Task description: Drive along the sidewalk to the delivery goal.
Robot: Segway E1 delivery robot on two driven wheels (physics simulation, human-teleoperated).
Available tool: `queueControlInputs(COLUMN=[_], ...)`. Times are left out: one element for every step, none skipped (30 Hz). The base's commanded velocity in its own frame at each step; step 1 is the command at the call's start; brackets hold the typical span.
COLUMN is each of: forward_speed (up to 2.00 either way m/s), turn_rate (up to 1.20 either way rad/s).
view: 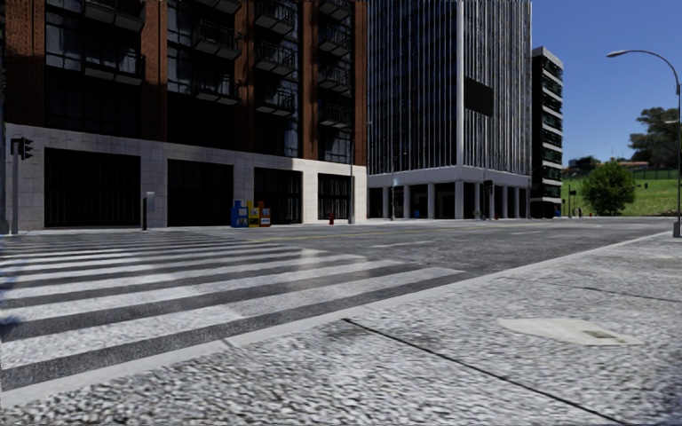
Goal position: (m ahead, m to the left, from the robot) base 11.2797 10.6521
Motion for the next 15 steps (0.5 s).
queueControlInputs(forward_speed=[1.77, 1.77, 1.77, 1.77, 1.77, 1.77, 1.77, 1.77, 1.77, 1.77, 1.77, 1.77, 1.77, 1.77, 1.77], turn_rate=[0.55, 0.55, 0.55, 0.55, 0.55, 0.55, 0.55, 0.55, 0.55, 0.55, 0.55, 0.55, 0.55, 0.55, 0.55])
